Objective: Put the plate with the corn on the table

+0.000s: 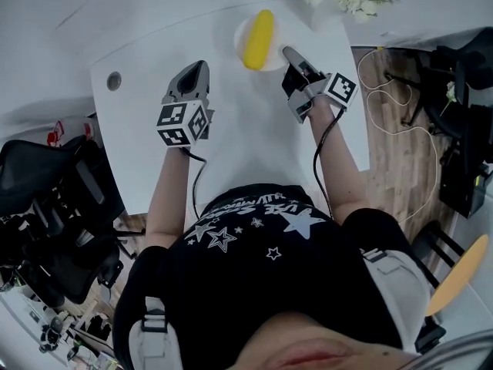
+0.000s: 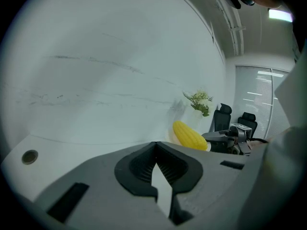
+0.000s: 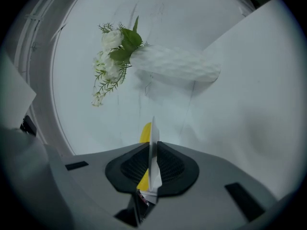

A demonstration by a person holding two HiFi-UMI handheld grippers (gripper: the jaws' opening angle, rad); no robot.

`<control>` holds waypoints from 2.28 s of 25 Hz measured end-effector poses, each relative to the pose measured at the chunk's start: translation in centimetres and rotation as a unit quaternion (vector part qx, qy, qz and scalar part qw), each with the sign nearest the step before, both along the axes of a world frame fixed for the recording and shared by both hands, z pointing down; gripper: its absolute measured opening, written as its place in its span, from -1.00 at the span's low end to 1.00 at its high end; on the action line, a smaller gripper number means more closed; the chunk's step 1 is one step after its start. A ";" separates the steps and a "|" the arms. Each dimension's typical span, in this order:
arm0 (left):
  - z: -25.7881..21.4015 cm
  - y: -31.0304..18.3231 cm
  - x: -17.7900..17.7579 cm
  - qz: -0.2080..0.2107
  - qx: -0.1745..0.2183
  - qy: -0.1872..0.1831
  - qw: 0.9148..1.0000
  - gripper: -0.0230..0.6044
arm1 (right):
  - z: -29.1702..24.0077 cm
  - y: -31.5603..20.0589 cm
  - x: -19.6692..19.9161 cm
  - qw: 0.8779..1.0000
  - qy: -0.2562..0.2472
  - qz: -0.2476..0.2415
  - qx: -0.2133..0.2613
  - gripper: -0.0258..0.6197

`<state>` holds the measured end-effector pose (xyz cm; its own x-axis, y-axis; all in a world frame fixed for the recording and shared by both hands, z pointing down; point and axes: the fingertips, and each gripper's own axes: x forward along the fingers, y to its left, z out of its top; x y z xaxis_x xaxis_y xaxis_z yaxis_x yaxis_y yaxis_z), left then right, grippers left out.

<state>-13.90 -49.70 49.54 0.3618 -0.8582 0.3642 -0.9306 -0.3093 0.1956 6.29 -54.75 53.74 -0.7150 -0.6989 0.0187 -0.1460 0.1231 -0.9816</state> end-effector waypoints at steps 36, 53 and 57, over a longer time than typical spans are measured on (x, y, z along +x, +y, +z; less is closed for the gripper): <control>6.0 -3.0 0.2 0.002 -0.052 0.014 0.999 -0.90 | 8.1 -5.7 -0.7 0.996 0.018 0.026 -0.086 -0.82; 6.3 -2.8 1.1 0.005 -0.059 0.019 0.998 -0.90 | 9.3 -5.9 -1.6 0.986 0.060 0.029 -0.151 -0.83; 6.2 -2.8 1.2 0.006 -0.060 0.021 0.998 -0.90 | 9.9 -5.9 -1.4 0.980 0.084 0.043 -0.176 -0.85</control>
<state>-12.71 -52.45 55.78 0.3881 -0.8052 0.4483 -0.9175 -0.2916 0.2706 4.89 -60.60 63.59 -0.6206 -0.6852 0.3814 -0.3034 -0.2387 -0.9225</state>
